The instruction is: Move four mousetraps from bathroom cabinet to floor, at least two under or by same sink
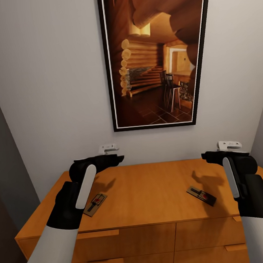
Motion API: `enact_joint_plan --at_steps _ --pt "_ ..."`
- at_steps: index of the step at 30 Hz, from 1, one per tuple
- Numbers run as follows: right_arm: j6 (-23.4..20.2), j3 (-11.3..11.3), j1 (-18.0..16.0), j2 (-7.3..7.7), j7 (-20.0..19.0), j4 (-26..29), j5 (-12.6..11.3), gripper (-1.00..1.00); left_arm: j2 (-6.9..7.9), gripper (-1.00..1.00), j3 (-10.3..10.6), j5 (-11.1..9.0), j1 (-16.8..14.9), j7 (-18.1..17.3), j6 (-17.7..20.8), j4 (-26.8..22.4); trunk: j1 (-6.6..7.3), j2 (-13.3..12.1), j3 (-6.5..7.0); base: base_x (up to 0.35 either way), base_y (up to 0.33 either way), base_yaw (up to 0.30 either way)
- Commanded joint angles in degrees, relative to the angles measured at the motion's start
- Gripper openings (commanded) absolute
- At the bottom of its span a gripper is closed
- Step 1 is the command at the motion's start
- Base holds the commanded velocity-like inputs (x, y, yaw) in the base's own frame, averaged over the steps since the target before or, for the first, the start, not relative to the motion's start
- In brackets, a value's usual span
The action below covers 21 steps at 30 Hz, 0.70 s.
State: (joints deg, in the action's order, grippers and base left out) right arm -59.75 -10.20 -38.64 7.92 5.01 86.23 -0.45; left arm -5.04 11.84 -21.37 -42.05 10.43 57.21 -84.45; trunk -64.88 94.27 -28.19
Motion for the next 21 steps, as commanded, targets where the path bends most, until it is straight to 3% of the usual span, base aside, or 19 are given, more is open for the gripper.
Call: enact_joint_plan --at_steps 1,15,21 --pt "-0.3 0.0 0.1 -0.01 0.2 0.0 -0.1 1.0 0.02 1.0 0.0 -0.6 0.0 0.6 0.2 0.1 0.0 0.0 -0.07 0.0 0.0 0.0" --pt "-0.3 0.0 0.6 0.67 -2.4 -0.2 -1.1 1.0 0.19 1.0 0.0 -0.5 0.0 0.5 0.2 0.4 0.0 0.0 -0.07 0.0 0.0 0.0" --pt "-0.3 0.5 0.7 2.31 -4.4 -0.2 -2.6 1.0 0.2 1.0 0.0 -0.5 0.0 0.5 0.3 0.4 0.0 0.0 -0.07 0.0 0.0 0.0"
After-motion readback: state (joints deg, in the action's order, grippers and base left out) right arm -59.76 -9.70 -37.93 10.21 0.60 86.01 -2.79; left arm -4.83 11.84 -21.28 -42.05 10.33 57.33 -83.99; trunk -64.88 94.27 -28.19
